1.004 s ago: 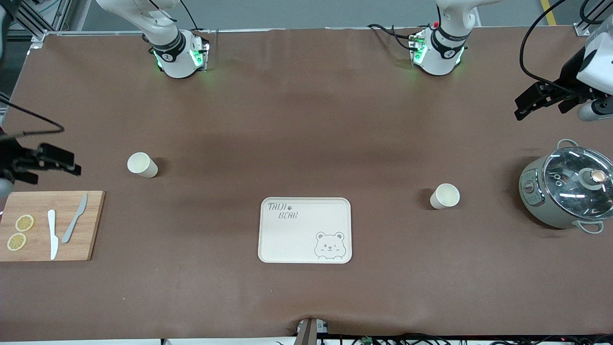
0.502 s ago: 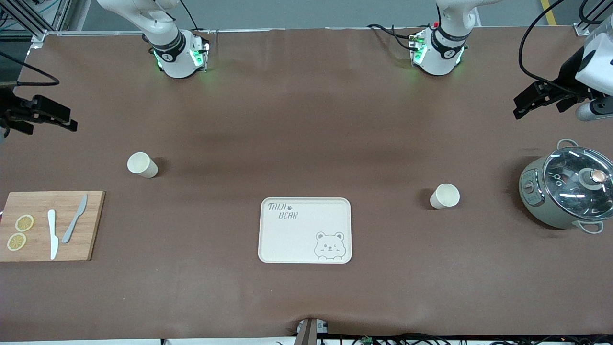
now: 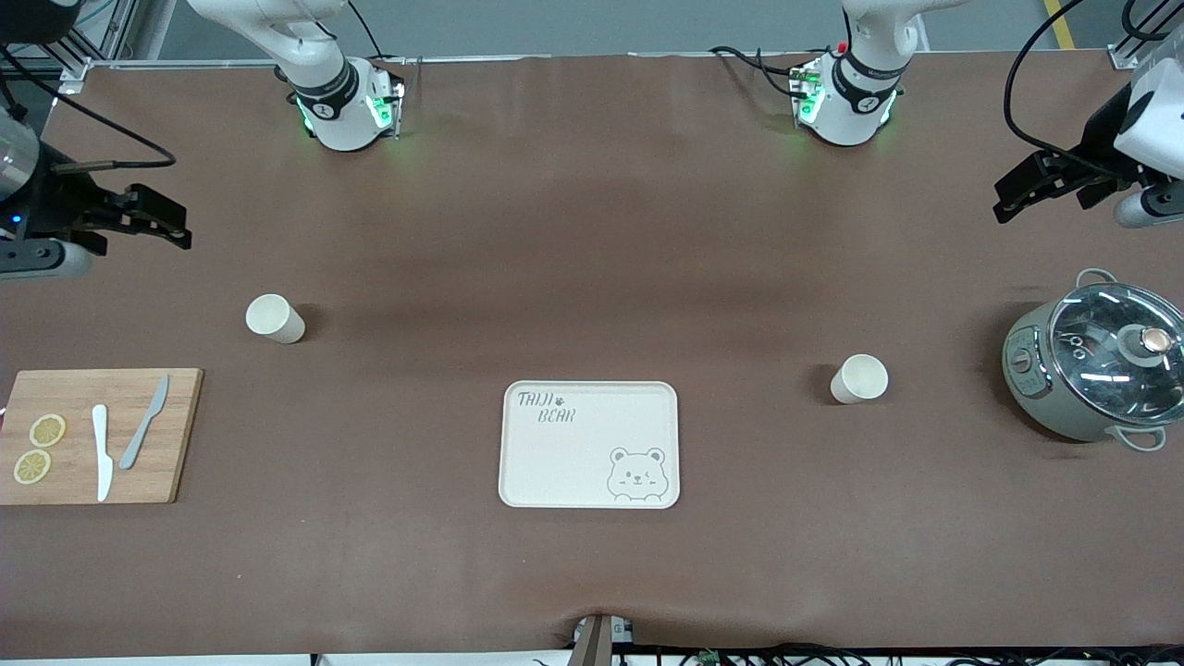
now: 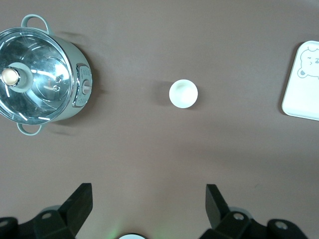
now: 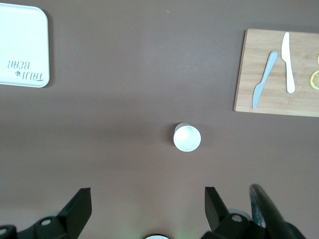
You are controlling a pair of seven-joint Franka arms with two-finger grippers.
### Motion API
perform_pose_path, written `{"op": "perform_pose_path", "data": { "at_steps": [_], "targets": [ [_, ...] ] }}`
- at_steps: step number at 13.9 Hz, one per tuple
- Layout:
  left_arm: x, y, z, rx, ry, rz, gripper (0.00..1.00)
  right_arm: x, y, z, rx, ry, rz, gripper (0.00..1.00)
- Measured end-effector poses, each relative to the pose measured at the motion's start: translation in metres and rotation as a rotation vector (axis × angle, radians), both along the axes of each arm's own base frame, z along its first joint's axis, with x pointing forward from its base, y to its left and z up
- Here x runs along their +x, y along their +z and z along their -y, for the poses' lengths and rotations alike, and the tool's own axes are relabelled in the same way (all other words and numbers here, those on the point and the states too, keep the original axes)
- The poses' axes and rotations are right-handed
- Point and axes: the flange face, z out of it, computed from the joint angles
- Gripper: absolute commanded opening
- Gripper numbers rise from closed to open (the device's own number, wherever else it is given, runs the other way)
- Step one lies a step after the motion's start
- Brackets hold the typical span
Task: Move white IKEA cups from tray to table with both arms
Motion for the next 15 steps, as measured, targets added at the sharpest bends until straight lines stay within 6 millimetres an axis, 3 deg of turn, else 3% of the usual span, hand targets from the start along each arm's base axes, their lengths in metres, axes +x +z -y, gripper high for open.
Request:
{"op": "perform_pose_path", "data": {
  "at_steps": [3,8,15],
  "targets": [
    [0.000,0.000,0.000,0.000,0.001,0.000,1.00,-0.013,-0.002,0.012,-0.001,-0.025,0.035,1.00],
    [-0.001,-0.002,0.002,0.001,-0.004,-0.009,1.00,-0.021,-0.001,0.074,0.002,-0.065,0.046,1.00],
    [-0.004,-0.005,0.017,0.005,-0.030,-0.017,1.00,-0.025,0.008,0.074,0.003,-0.060,0.051,1.00]
  ]
}}
